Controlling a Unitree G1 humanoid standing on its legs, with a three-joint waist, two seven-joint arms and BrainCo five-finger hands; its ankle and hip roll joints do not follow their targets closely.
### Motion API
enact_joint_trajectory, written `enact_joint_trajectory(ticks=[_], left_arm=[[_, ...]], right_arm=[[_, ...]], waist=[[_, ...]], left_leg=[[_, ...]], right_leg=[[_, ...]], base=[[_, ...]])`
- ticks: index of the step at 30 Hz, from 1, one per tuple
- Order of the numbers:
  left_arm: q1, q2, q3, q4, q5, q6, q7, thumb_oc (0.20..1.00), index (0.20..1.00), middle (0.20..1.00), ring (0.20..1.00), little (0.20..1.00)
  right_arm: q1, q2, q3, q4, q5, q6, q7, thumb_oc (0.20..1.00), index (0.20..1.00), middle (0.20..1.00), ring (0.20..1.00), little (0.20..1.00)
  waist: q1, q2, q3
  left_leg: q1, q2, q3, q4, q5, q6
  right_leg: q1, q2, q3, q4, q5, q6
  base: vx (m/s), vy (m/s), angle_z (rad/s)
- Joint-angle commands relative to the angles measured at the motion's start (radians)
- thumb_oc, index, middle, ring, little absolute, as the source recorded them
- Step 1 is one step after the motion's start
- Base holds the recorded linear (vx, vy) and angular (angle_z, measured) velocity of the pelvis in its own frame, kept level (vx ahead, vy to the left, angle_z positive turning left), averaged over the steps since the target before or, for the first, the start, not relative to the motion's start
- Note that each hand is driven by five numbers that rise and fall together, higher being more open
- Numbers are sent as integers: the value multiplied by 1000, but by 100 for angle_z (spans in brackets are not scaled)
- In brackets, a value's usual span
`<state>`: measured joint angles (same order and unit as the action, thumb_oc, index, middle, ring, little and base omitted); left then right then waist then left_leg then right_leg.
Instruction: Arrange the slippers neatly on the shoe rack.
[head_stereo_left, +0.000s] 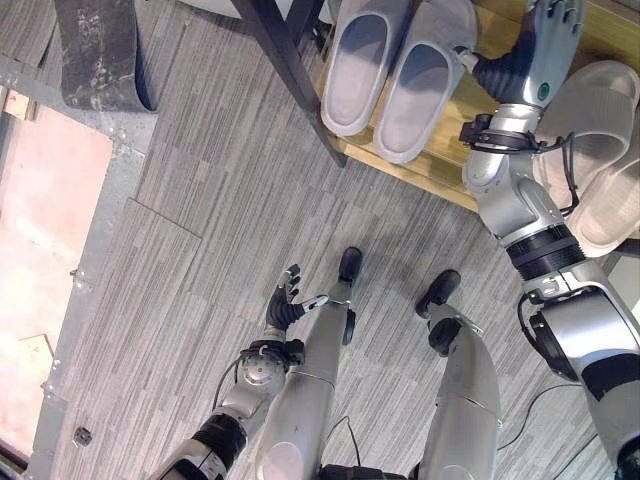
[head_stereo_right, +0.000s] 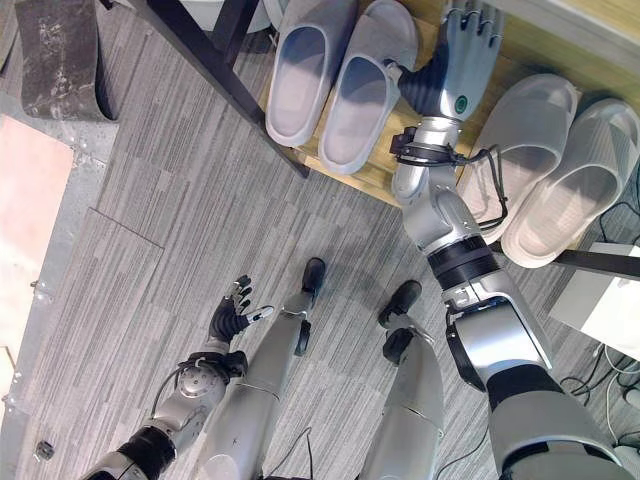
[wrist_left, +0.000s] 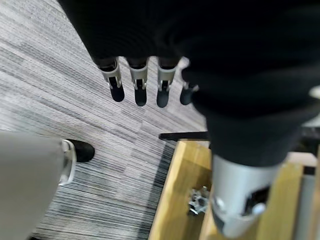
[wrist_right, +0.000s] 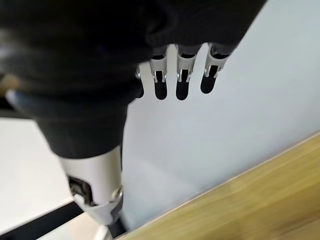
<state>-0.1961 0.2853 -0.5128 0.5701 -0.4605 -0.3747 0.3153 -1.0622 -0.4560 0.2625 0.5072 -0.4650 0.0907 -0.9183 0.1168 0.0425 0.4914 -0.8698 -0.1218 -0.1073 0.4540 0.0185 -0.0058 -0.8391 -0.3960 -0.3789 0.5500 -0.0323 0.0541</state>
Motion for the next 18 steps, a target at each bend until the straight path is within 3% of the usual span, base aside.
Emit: enact_joint_trajectory(ticks=[1,6,7,9,18], left_arm=[[109,20,-25,-16,-25,-12,0,1000,1000,1000,1000,1000],[134,40,-18,-12,-39,-6,-13,1000,1000,1000,1000,1000],[132,47,-11,3,-47,5,-16,1000,1000,1000,1000,1000],[127,53,-2,31,-50,15,-23,1000,1000,1000,1000,1000],[72,58,30,91,-70,28,-46,1000,1000,1000,1000,1000]], right_arm=[[22,-8,-46,-37,143,-124,-47,1000,1000,1000,1000,1000],[54,93,-84,102,413,-253,19,1000,1000,1000,1000,1000],[52,135,-99,162,551,-309,63,1000,1000,1000,1000,1000],[50,189,-99,229,697,-357,150,1000,1000,1000,1000,1000],[-20,312,-80,425,988,-395,345,1000,1000,1000,1000,1000]], waist=[[26,24,0],[36,30,2],[43,34,5],[54,41,10],[87,53,14]], left_leg=[[57,-8,-5,8,-127,8],[76,-3,-5,-8,-121,5],[82,-2,-6,-13,-118,4],[87,-2,-7,-14,-116,3],[100,0,-12,-17,-114,-3]], right_leg=[[75,-4,-15,16,-89,98],[96,1,-23,-4,-81,101],[102,4,-25,-10,-79,101],[109,5,-31,-13,-78,100],[117,11,-32,-13,-80,95]], base=[[17,9,-6],[5,1,-2],[0,0,0],[0,0,0],[1,-1,0]])
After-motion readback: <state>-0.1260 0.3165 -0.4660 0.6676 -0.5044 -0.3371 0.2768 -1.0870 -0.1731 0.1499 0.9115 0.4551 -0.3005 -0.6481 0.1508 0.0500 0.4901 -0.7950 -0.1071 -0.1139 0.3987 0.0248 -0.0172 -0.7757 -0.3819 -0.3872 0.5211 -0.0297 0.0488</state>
